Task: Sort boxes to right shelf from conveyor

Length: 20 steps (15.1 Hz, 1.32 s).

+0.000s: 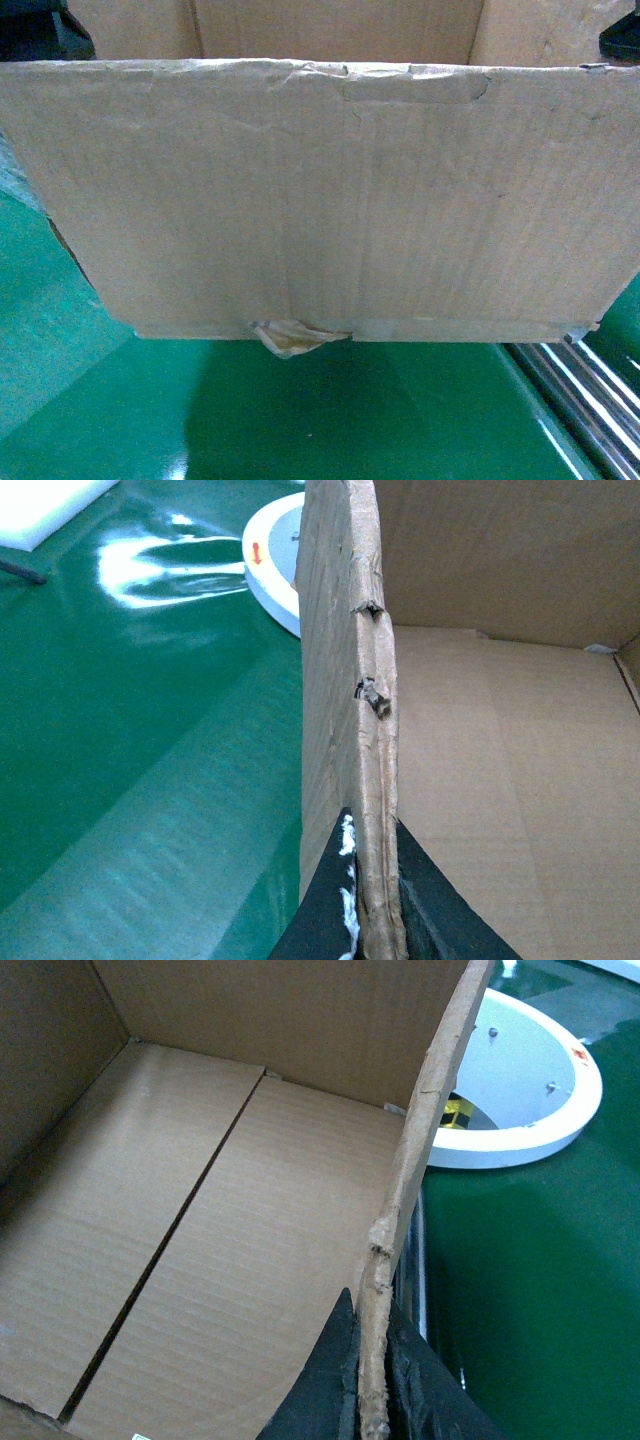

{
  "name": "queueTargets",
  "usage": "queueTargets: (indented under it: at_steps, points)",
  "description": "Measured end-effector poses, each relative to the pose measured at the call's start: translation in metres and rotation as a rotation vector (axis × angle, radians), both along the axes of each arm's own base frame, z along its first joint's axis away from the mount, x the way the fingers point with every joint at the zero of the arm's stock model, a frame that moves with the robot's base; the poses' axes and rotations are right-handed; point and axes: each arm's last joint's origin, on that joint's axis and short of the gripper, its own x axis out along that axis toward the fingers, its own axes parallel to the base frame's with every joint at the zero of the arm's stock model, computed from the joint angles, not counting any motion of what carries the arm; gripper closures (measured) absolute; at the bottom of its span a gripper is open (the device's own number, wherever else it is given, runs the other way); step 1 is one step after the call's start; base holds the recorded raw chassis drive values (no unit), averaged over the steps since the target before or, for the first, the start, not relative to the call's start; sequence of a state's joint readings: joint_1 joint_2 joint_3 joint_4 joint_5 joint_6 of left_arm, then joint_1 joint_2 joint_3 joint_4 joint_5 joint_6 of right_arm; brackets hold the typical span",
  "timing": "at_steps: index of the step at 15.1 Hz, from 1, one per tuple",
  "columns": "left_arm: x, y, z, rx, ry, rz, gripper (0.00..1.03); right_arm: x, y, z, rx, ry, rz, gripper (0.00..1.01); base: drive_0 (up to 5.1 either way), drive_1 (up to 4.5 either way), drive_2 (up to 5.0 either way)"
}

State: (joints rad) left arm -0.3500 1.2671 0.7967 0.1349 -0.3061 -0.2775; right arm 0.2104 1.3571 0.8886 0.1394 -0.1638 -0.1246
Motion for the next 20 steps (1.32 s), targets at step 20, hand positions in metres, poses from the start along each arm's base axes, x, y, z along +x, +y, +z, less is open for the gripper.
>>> queueTargets:
  at_steps: [20]
  points:
    - [-0.0001, -0.0005, 0.0002, 0.001, -0.003, -0.003, 1.01, 0.0001, -0.0002, 0.0001, 0.000, -0.001, -0.001, 0.98, -1.3, -1.31, -1.3]
